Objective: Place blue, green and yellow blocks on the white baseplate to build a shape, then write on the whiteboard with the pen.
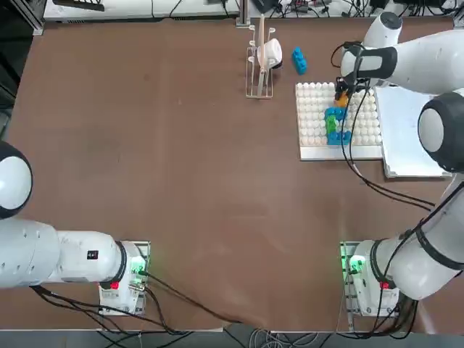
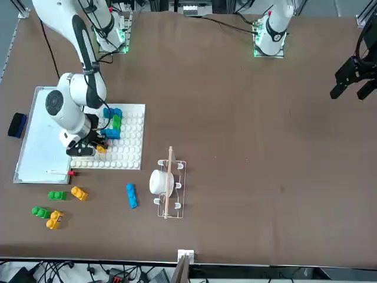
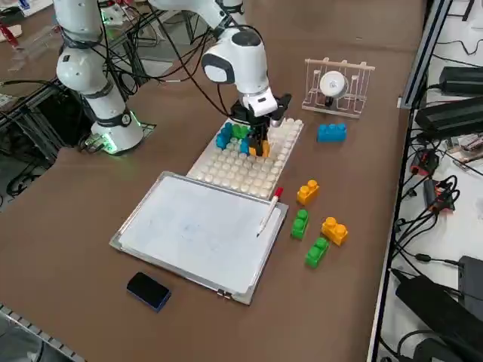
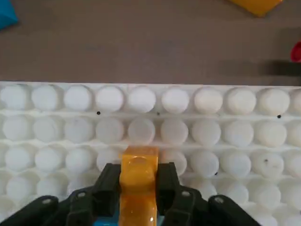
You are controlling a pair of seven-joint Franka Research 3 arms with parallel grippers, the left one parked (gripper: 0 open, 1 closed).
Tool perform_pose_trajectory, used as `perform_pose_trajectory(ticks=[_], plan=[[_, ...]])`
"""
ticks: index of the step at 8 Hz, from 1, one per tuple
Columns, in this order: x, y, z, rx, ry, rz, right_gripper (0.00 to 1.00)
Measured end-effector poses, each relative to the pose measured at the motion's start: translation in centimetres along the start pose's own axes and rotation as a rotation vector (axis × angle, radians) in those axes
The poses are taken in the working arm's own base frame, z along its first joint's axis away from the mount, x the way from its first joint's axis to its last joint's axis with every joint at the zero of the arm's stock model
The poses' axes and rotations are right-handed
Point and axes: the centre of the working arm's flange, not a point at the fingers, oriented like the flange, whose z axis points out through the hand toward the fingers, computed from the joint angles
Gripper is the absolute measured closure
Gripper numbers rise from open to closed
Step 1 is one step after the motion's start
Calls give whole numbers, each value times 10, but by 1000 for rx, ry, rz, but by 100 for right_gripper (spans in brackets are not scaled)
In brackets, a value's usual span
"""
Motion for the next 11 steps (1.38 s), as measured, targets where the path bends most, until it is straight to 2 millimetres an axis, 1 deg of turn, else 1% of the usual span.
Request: perform_pose_trajectory(ticks=[1,8,9,11], plan=[[0,-1,4,-4,-1,-3,59],[-5,-2,5,-7,27,-5,59],[-5,-2,5,-7,27,-5,58],[-2,0,7,-14,36,-4,25]])
